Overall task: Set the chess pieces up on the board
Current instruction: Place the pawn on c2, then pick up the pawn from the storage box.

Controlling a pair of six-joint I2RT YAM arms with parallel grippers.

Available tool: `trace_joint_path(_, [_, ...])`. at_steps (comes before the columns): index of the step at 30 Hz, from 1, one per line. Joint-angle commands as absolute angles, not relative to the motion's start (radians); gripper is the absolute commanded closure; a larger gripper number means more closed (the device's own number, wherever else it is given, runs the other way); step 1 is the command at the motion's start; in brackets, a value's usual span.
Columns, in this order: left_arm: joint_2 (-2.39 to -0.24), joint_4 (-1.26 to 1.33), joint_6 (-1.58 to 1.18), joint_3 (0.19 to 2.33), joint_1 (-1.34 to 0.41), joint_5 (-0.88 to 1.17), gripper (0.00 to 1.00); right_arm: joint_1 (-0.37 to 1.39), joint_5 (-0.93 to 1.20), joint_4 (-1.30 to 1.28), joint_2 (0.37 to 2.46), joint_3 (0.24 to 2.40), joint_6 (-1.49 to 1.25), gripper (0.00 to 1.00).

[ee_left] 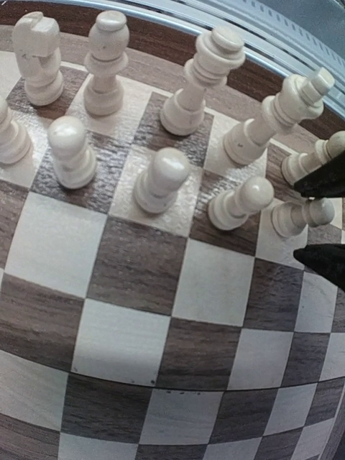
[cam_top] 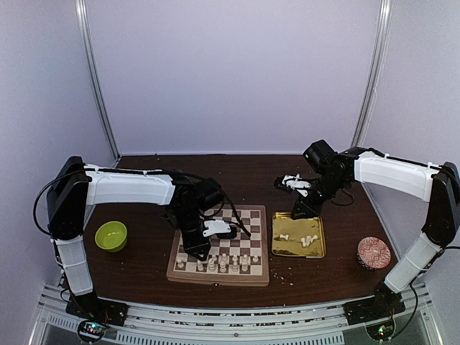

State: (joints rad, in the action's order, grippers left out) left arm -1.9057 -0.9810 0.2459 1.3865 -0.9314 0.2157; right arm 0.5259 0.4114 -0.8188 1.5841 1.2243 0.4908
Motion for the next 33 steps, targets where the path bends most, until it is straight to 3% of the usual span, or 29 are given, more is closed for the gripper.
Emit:
trace_joint_path(1, [-1.892,-0.980,0.250,1.382,-0.936,0.204,0.76,0.523,0.420,-0.828,1.586,1.252,0.494,0.77])
trace_joint_path(12, [-1.707,-1.020,0.281,1.518,-0.916,0.205,0.69,0.526,0.395,-0.853,1.614,1.255,0.517,0.73])
trace_joint_path(17, [-1.627,-0.811,0.231,1.569,-0.879,0.116,0.65,0.560,0.306,-0.880,1.722,1.273,0.553,0.72])
trace_joint_path(27, [-1.537,-0.488,0.103,1.400,-0.806,0.201,0.60,0.624,0.141,-0.836,1.842,1.274,0.532,0.68])
trace_joint_path(33, [-1.524,-0.490,0.092,1.373,-0.793,0.182,0.59,0.648,0.186,-0.859,1.882,1.307,0.526,0.68])
